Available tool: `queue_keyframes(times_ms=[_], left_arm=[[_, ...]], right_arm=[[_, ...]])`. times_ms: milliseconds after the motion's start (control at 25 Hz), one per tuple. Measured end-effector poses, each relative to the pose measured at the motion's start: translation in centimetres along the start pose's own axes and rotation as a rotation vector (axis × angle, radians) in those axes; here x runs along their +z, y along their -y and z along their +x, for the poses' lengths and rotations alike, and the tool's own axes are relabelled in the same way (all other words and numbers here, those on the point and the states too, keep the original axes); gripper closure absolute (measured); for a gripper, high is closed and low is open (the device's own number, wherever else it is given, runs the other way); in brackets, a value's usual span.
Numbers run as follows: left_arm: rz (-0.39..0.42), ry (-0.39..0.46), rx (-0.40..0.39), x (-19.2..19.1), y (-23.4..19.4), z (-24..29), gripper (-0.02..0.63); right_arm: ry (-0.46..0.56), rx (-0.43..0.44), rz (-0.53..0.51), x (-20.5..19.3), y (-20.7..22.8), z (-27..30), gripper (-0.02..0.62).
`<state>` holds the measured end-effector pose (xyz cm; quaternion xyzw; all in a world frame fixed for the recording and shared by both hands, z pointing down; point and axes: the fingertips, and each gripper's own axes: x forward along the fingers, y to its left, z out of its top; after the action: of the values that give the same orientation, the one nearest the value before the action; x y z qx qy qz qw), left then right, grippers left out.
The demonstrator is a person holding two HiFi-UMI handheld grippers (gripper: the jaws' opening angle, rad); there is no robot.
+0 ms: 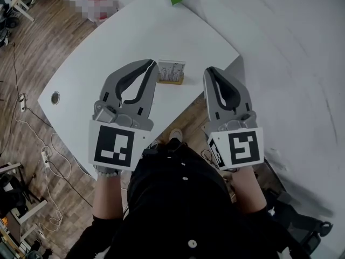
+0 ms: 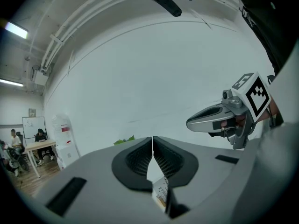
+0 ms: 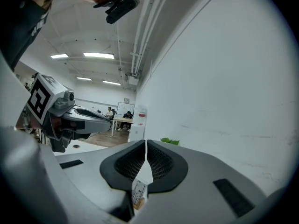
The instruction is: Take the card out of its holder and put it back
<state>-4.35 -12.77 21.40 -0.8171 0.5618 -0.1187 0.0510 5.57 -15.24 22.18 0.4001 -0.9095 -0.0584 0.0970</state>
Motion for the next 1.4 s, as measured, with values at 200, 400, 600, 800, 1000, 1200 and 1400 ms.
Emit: queue_keyframes(times_ms=[200, 400, 600, 800, 1000, 1200, 1400], left_arm=[[-0.001, 0.002, -0.002, -0.2, -0.1, 0.3, 0.586], [0.001, 0.000, -0.007, -0.4, -0.1, 0.6, 0.586], [-0.002, -0.001, -0.010, -0.5, -0.2, 0.7, 0.586], [-0.009, 0.002, -0.013, -0.5, 0.0, 0.9, 0.586], [-0.010, 0.003, -0.016, -0.6, -0.1, 1.0, 0.586], [-0.014, 0.005, -0.014, -0.4, -0.2, 1.0, 0.586], [-0.017, 0.009, -0.018, -0.6, -0.2, 1.1, 0.586]], right_arm=[[-0.007, -0.006, -0.002, -0.2, 0.2, 0.1, 0.548], [-0.014, -0.006, -0.008, -0.4, 0.2, 0.3, 0.548], [-0.022, -0.003, -0.018, -0.5, 0.1, 0.5, 0.549], [-0.025, -0.006, -0.024, -0.5, 0.2, 0.4, 0.549], [-0.033, -0.012, -0.025, -0.7, 0.3, 0.4, 0.549], [-0.034, -0.013, -0.028, -0.5, 0.4, 0.3, 0.549], [-0.039, -0.011, -0.030, -0.7, 0.2, 0.4, 0.549]])
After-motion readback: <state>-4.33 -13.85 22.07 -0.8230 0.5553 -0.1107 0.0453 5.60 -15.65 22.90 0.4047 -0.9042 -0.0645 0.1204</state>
